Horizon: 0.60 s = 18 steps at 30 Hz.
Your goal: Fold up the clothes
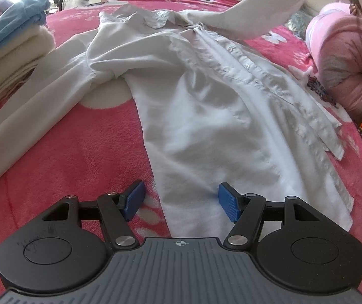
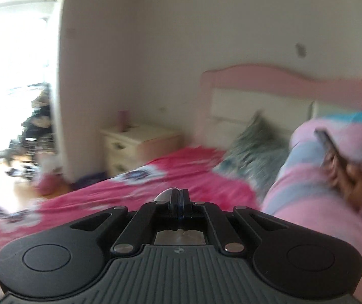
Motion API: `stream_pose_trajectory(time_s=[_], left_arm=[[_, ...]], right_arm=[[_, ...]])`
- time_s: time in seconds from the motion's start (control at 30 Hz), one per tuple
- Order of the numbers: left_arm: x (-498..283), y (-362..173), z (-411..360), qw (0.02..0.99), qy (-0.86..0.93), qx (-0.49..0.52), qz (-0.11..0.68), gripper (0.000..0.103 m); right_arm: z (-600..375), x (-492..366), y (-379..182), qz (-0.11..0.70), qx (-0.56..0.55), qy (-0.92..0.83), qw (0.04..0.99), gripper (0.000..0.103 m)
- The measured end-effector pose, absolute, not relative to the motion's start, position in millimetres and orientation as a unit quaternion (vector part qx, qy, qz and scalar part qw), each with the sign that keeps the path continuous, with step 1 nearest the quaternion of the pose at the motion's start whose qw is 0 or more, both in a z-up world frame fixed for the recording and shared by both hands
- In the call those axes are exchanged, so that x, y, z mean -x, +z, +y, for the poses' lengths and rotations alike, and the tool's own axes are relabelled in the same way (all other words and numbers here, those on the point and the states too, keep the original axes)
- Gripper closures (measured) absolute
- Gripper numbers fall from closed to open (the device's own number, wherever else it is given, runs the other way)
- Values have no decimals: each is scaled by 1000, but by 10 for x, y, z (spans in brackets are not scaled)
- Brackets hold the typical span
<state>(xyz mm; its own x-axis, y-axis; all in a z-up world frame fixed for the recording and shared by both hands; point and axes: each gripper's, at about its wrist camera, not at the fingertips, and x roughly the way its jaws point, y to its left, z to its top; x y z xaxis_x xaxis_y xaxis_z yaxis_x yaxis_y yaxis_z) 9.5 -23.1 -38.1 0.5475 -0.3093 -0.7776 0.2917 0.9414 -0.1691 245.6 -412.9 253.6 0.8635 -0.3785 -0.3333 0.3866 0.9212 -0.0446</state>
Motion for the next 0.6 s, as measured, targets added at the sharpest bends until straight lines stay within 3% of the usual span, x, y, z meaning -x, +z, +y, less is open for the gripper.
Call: stream_pose_trajectory(time_s=[0.17,0.23,0.27,0.3,0.47,0.6], left_arm=[[-116,-387,-226,877,-175,11,448,38],[-129,-392,-225,875,-178,11,450,37],[-136,-391,-227,875,-178,12,451,37],[-145,-391,-230,874,-178,13,452,37],[-173,-391,-227,872,-179,21,455,36],[-167,-382,-209,873,-180,28,452,36]], right_arm=[[-4297,-3093,2233,196,15,-276,941,101],[-4341,-3339,2016,249,55,-303,918,85],[-4353,-3435,1920,273,73,-316,906,63],[-4355,-3482,1844,285,85,-329,896,48],[-4398,-3347,1754,270,57,-316,908,45],[-4264,-2787,2024,225,-29,-185,956,45]])
